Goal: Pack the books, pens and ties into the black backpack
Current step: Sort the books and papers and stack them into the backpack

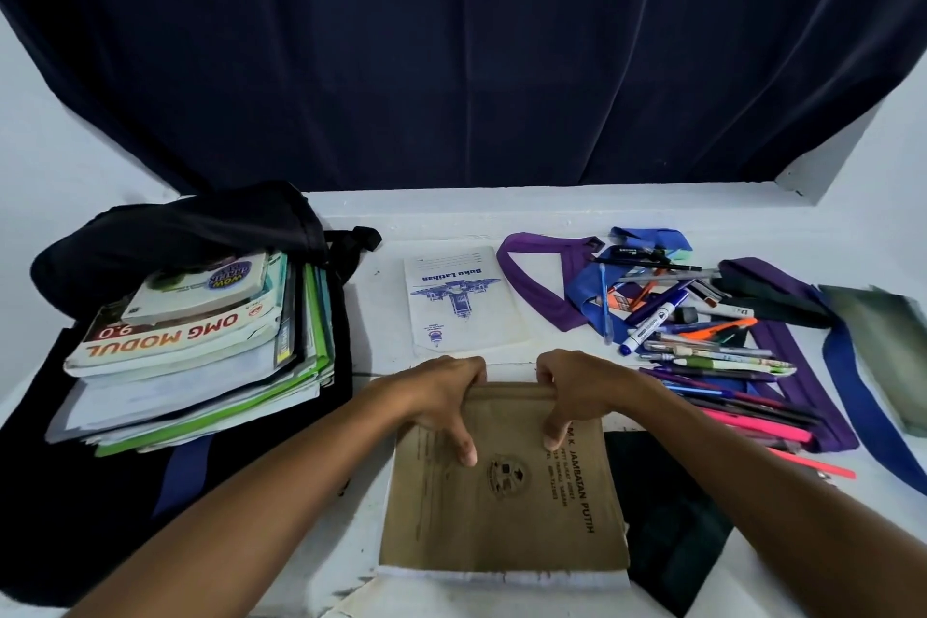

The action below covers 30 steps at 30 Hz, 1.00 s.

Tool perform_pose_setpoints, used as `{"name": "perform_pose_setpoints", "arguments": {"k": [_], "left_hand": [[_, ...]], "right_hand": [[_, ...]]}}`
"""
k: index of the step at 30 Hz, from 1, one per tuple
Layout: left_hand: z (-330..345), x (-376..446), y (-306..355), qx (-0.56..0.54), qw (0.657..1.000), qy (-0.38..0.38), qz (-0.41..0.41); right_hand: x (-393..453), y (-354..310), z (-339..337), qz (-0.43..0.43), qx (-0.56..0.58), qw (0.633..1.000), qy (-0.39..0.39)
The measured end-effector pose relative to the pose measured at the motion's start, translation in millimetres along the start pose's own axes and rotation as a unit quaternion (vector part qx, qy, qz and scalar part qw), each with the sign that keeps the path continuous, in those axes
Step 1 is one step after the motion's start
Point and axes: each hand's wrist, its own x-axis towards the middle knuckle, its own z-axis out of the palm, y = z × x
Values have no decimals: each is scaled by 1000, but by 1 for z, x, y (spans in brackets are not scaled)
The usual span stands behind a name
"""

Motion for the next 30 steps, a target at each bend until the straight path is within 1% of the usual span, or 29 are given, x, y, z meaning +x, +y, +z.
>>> {"name": "perform_pose_setpoints", "arguments": {"k": [4,7,9,10,12,14,16,18,19,20,21,22,24,26,27,28,30], "left_hand": [[-5,2,-2,-42,999,-20,-1],[-18,-1,-4,-89,994,-61,-13],[-27,-7,-4,-133,987,-85,2],[-30,-10,-5,-164,983,-82,11],[-35,-18,-8,-240,969,-50,23],[-38,-27,-14,-316,948,-9,29],[-39,-36,-22,-392,919,36,36],[-36,-43,-30,-468,878,87,49],[-33,-46,-32,-504,854,114,55],[-29,-46,-33,-537,830,141,55],[-26,-46,-32,-567,804,169,53],[-23,-46,-29,-593,780,195,50],[-20,-44,-18,-632,734,244,52],[-17,-40,-4,-658,698,275,59],[-15,-39,4,-670,684,280,65],[-13,-37,10,-675,676,286,71],[-10,-38,18,-673,678,286,79]], "right_hand": [[-6,-2,-10,-24,26,999,1],[-13,-10,-25,-35,42,998,-15],[-18,-19,-38,-39,38,998,-20],[-20,-24,-45,-44,30,998,-12],[-26,-34,-60,-61,33,997,23],[-34,-40,-76,-85,92,988,91],[-42,-35,-90,-112,164,959,201],[-48,-24,-94,-127,281,907,286],[-51,-19,-92,-124,347,878,304],[-52,-13,-88,-118,404,854,305],[-50,-7,-81,-112,450,838,287],[-48,-1,-73,-110,495,825,251],[-41,4,-53,-130,572,797,144],[-34,1,-38,-161,606,776,73],[-32,-3,-34,-174,616,765,65],[-30,-6,-33,-184,625,755,75],[-29,-10,-35,-200,627,741,132]]}}
